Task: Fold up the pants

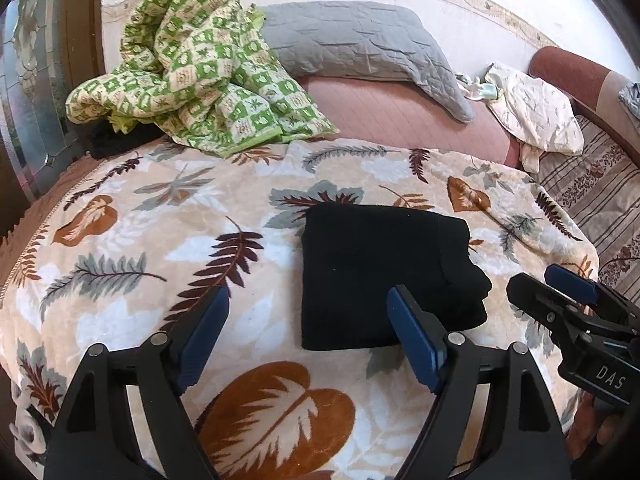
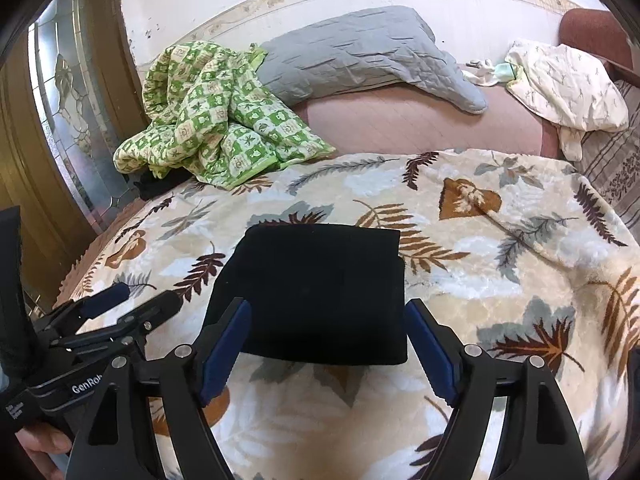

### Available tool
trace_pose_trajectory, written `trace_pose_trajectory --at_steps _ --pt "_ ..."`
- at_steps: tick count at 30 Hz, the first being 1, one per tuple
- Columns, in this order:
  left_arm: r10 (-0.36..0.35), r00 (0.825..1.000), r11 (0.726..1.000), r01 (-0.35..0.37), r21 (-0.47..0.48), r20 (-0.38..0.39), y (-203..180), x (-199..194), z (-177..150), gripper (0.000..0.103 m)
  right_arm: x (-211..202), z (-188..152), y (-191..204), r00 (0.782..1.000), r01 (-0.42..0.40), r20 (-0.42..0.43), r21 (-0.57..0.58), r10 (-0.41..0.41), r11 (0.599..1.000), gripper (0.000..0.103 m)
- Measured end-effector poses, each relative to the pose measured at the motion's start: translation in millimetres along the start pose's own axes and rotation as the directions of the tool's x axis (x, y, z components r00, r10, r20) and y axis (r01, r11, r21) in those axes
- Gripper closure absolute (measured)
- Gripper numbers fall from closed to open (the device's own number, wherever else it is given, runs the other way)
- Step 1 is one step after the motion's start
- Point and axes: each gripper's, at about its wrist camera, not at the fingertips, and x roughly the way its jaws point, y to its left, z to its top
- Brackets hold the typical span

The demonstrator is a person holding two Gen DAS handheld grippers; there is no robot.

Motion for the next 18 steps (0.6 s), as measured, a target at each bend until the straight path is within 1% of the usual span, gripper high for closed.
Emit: trace_pose_trajectory --at_steps 9,18 --pt "-0.003 0.999 1.000 0.003 0.011 0.044 0 -17 0 0.021 -7 -3 3 1.000 -0.006 -0.002 -0.006 0.006 1.000 0.022" --pt "-0.001 0.999 1.000 0.000 0.020 0.048 -2 -22 -3 0.021 -11 -4 8 1.000 -0.010 -0.003 -0.025 0.010 1.000 0.022"
